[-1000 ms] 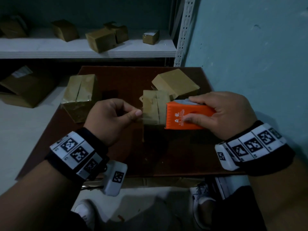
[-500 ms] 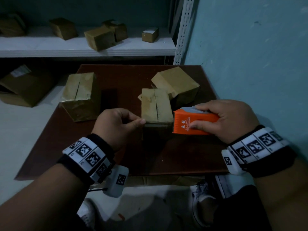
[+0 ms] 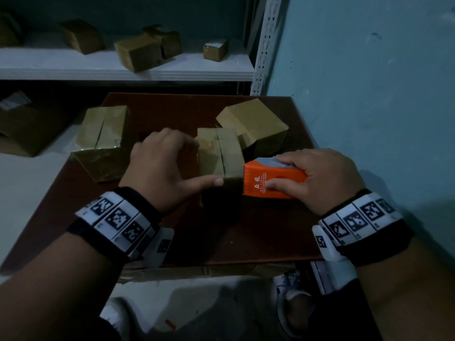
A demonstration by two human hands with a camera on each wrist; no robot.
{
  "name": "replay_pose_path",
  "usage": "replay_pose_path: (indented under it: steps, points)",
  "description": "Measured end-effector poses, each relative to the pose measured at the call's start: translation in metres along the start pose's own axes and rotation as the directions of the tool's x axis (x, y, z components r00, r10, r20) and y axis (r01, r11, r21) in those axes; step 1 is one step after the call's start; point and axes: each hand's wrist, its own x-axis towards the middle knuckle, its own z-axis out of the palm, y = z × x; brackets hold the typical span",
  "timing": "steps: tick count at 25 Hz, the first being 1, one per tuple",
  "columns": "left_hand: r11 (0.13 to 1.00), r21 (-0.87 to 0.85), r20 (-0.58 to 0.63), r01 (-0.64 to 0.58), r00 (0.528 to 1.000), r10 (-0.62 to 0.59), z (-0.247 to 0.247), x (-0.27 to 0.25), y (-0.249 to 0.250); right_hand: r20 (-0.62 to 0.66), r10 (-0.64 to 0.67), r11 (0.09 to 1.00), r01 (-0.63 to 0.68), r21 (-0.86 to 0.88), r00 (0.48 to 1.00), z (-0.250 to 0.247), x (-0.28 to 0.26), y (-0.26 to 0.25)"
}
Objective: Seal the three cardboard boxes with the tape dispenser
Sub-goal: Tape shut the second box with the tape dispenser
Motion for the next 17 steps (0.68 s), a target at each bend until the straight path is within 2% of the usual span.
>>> replay_pose_path:
  steps: [2,5,8,10,13,17]
  points:
    - [0.990,0.066,0.087,-0.124,0.989,0.118,0.006,0.019,0.003,0.001,0.001,1.000,-0.001,0.013,1.000,0.000,0.001,0.001]
    - [0.978,-0.020,0.259,-0.209,0.943,0.207,0.018,0.038,0.013,-0.006,-0.022,0.999,0.022,0.023,1.000,0.001,0.001,0.004]
    - [0.986,-0.105,0.354,-0.131,0.921,0.161,0.033,0.044,0.013,-0.014,-0.044,0.998,0.045,0.033,0.999,0.002,0.001,0.007]
    - [0.988,-0.133,0.339,-0.075,0.934,0.116,0.039,0.046,0.008,-0.024,-0.055,0.998,0.056,0.037,0.998,0.002,0.002,0.008]
    - [0.984,-0.147,0.272,-0.096,0.953,0.134,0.050,0.050,-0.002,-0.008,-0.079,0.996,0.079,0.028,0.997,0.003,0.006,0.010]
    - [0.983,-0.133,0.274,-0.130,0.948,0.162,0.062,0.054,-0.014,0.000,-0.071,0.997,0.071,0.031,0.998,0.003,0.009,0.012]
